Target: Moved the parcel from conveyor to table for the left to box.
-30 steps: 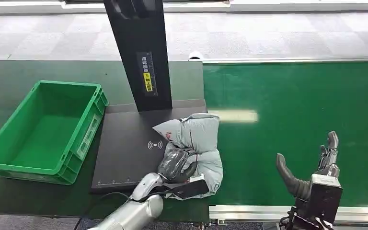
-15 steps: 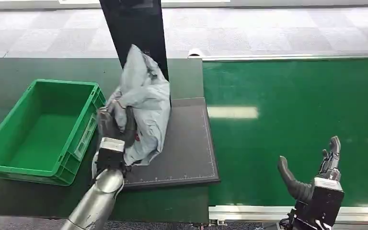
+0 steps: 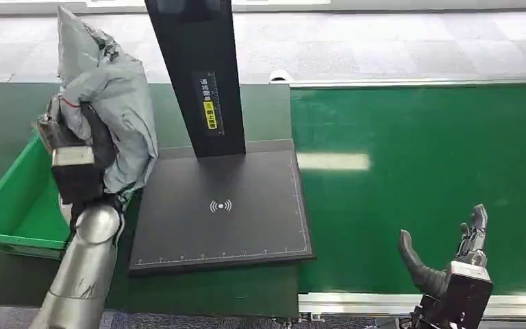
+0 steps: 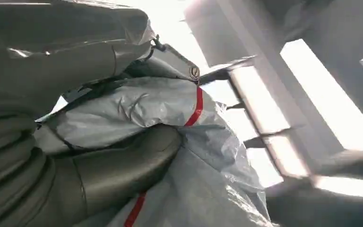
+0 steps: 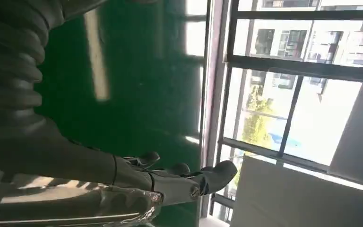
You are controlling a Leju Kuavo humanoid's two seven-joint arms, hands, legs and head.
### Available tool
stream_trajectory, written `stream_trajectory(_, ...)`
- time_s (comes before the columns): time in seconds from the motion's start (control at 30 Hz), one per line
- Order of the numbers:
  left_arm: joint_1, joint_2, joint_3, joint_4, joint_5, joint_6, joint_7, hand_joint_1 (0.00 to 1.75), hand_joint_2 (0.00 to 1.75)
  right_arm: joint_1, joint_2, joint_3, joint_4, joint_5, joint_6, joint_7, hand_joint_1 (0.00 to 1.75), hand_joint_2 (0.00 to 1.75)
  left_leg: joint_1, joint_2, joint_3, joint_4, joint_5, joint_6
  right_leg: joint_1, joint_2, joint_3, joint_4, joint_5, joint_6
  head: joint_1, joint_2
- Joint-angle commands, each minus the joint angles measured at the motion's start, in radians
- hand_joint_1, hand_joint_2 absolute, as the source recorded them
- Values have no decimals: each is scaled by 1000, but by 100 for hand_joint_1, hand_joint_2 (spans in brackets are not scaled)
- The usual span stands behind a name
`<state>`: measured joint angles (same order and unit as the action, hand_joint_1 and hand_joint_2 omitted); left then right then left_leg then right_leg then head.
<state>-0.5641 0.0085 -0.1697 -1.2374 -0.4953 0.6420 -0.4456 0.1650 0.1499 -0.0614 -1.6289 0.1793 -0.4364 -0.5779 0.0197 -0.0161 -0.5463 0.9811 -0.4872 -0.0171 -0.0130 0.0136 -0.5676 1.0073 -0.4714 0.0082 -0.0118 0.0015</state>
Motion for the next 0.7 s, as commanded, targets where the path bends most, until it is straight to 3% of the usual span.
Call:
stream_trajectory(0.03,-459,103,85,961,-137,-150,267,175,175,1,-13,6,-5,-26,22,21,0,175,1,-1,-2,0,3,0,1,-3,-1,1,3,-1,0,0)
stream_trajectory(0.13,-445,105,95,968,-146,-135,308,175,175,-3,-12,17,0,-24,19,17,0,175,1,10,-1,-1,2,0,1,8,-4,1,6,-3,0,0)
stream_trajectory(0.37,-437,125,115,964,-169,-114,375,175,175,-17,-24,43,20,-25,15,26,0,175,1,9,-7,1,2,0,1,8,-9,2,6,-3,0,0)
stream_trajectory(0.43,-438,135,147,966,-190,-33,440,175,175,-20,-35,66,31,-28,4,33,0,175,1,9,-8,0,2,0,2,7,-10,2,6,-3,0,0)
stream_trajectory(0.57,-439,153,191,964,-177,23,429,175,175,-22,-40,80,39,-31,-7,38,0,175,1,11,-8,0,2,0,2,9,-11,2,6,-3,0,0)
stream_trajectory(0.63,-422,161,267,909,-198,56,406,175,175,-20,-42,83,40,-35,-17,41,0,175,1,10,-9,0,2,0,2,8,-11,2,6,-3,0,0)
stream_trajectory(0.7,-412,144,489,838,-326,56,358,175,175,-7,-42,82,33,-38,-27,42,0,175,1,9,-9,0,2,-1,2,8,-11,2,6,-2,0,0)
